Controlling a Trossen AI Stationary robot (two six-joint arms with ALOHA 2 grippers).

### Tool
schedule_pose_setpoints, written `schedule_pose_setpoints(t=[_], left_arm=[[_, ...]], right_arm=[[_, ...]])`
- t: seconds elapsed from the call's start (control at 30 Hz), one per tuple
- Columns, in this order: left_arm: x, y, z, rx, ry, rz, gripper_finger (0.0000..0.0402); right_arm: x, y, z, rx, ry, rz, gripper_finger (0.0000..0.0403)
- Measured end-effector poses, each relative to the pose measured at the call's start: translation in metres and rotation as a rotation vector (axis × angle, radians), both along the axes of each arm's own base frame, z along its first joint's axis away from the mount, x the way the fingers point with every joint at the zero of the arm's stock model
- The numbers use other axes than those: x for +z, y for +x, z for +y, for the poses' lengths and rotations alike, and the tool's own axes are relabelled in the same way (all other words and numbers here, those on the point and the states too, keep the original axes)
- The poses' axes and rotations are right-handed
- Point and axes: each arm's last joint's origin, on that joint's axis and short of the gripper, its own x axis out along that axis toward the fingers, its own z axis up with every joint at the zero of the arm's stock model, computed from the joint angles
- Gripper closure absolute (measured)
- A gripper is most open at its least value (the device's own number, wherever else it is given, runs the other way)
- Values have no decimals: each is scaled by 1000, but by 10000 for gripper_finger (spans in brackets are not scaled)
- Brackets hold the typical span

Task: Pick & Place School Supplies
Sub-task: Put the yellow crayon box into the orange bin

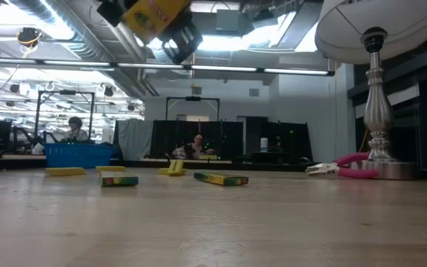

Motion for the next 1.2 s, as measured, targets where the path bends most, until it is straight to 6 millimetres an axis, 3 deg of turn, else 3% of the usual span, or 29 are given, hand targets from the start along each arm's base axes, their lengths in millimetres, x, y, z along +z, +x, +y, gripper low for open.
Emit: schedule_pose_setpoints(t=[0.4,1.2], left_arm=[[6,3,0,8,-49,-32,253],[14,7,-1,26,-94,-83,254]], right_arm=[[3,3,-2,-32,-1,-50,151],[-4,12,-17,-55,17,12,157]])
